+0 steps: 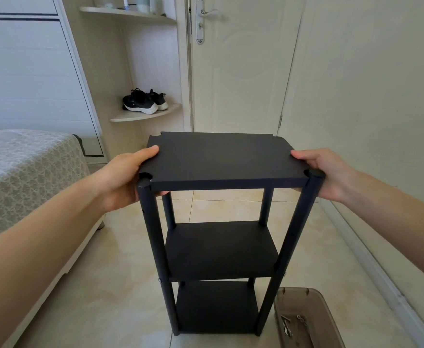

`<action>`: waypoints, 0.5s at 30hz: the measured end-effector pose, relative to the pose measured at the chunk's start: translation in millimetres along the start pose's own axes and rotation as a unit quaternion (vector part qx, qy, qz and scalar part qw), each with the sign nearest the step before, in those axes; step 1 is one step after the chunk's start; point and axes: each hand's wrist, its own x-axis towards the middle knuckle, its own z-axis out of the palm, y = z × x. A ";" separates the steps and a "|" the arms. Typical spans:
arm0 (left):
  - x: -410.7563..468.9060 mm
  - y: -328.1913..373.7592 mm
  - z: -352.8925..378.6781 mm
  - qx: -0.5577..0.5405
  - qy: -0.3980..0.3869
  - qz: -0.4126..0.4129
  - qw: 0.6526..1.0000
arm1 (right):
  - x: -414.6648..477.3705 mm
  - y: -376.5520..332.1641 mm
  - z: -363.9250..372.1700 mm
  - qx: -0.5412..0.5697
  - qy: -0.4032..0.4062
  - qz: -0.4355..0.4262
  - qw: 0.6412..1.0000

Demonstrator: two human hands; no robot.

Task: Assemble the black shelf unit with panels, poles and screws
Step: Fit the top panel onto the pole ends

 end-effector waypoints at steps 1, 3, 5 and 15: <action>-0.1 -1.5 0.2 -0.002 0.001 0.002 1.000 | 0.9 0.9 -1.8 -0.002 -0.005 0.002 1.000; -0.5 -3.5 1.1 -0.006 0.005 0.003 1.000 | 1.6 1.9 -4.7 -0.008 -0.009 0.005 1.000; -1.3 -4.6 2.6 -0.009 0.011 0.000 1.000 | 1.8 2.0 -5.9 -0.015 -0.008 0.008 1.000; -4.9 -16.0 14.0 -0.078 0.099 0.019 0.992 | -3.6 7.6 -4.5 0.004 -0.001 0.020 1.000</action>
